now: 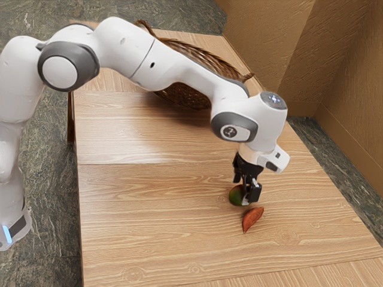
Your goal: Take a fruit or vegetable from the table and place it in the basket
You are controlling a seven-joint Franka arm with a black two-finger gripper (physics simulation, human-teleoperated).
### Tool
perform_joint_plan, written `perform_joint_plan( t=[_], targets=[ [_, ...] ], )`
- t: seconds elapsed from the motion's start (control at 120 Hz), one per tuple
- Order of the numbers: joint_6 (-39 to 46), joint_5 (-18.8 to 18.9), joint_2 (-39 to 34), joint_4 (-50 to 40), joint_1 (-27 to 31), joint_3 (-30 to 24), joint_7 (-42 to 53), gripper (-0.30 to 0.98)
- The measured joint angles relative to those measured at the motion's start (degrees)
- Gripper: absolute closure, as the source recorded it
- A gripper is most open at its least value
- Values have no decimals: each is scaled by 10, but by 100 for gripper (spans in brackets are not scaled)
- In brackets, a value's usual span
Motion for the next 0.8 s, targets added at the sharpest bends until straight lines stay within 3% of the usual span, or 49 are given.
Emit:
perform_joint_plan(
  t=[0.167,0.392,0.625,0.8],
  targets=[
    [5,0,22,19,1,0,9,10],
    [9,8,26,23,3,2,-9,44],
    [10,14,-41,24,6,41,-40,40],
    [11,10,-102,24,71,89,-53,39]
  ],
)
